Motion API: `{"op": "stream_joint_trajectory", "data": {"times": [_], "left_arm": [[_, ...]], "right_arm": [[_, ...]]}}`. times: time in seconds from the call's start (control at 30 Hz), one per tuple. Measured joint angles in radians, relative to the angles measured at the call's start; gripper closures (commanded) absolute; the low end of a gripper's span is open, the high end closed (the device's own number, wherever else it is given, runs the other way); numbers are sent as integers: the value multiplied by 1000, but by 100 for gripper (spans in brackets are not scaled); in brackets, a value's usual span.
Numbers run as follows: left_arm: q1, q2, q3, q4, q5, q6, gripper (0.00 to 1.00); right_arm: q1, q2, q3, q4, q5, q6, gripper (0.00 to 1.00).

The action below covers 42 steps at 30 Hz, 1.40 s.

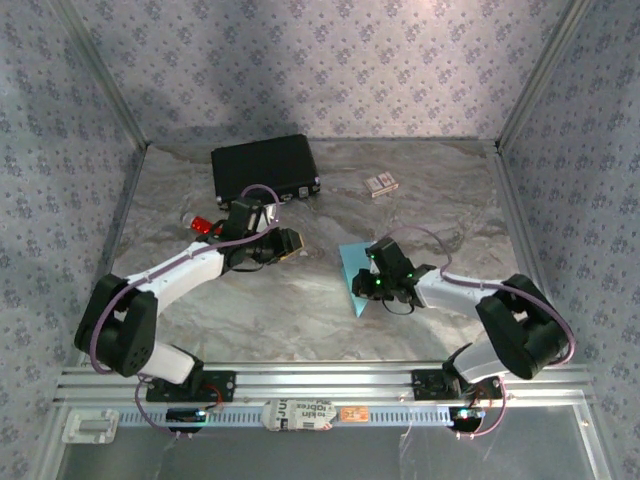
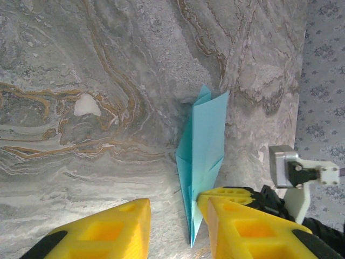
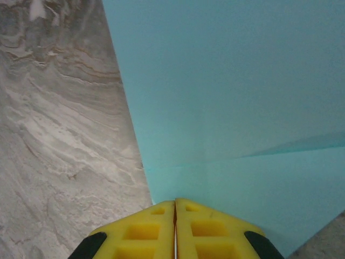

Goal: Fold a paper plane with a square sheet of paper (pick it up from the middle)
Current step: Move the paper to the center of the table.

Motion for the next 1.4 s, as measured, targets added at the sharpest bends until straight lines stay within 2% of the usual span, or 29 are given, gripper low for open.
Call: {"op": "stream_joint_trajectory", "data": {"times": [0.23,0.43,0.6,0.87,1.4], "left_arm": [[0,25,-4,5,5,-8,69],[-2,57,-6,36,38,-13,76],[-12,122,-6,83,92,-35,83],[-46,251,18,173,159,-93,86],[-75,442,78,279,175,-147,91]], "right_arm": [[16,25,-32,73,-17,64,90],[56,60,-25,130,-9,159,90],[117,101,10,151,34,266,91],[182,169,29,266,86,467,91],[230,216,67,301,134,539,92]]}}
